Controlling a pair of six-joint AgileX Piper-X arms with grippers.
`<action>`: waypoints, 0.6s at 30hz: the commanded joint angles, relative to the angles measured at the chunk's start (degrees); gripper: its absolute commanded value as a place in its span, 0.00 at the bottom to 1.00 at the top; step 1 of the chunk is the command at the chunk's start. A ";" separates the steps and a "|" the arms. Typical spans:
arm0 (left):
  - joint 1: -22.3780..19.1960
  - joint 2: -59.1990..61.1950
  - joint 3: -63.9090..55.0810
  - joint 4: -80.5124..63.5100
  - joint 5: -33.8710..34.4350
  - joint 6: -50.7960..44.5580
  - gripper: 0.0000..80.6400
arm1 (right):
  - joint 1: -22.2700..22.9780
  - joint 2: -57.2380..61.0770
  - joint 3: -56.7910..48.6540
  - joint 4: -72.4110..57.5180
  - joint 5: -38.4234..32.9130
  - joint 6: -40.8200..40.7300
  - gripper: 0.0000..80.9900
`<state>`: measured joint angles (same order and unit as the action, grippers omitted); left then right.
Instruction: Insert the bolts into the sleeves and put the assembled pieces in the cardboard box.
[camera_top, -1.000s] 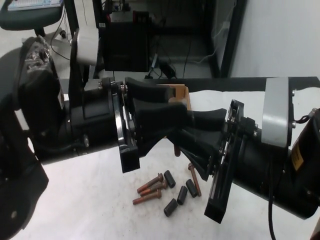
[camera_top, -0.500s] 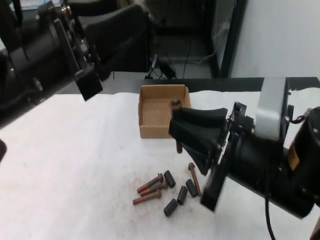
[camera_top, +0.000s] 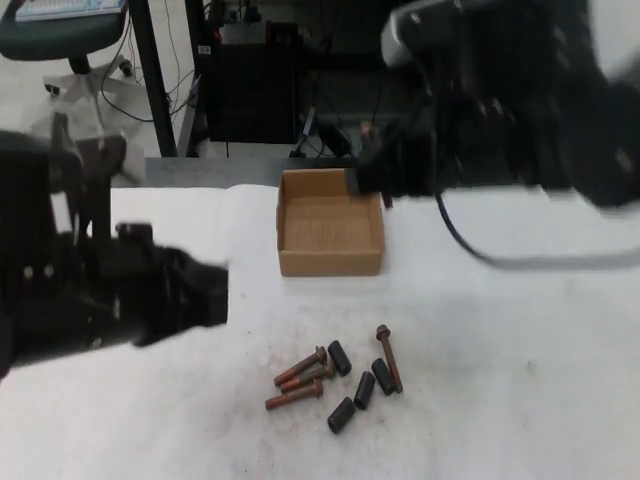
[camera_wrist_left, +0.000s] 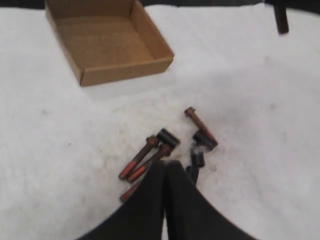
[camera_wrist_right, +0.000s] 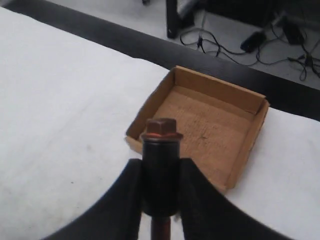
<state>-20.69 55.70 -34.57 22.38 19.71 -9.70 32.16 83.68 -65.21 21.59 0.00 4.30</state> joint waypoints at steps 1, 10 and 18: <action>0.03 -0.29 -0.47 2.11 -1.00 1.18 0.00 | -3.30 10.90 -12.22 9.42 0.59 -0.50 0.01; 0.03 -0.29 -0.29 2.80 -0.17 1.18 0.00 | -4.83 31.73 -32.60 17.03 0.46 -0.50 0.01; 0.03 -0.29 -0.29 9.07 1.00 1.18 0.00 | -5.32 41.45 -39.34 17.13 0.46 -0.50 0.01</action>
<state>-20.69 55.70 -34.57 29.48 20.32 -8.75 27.38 124.13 -102.89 38.64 0.47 4.06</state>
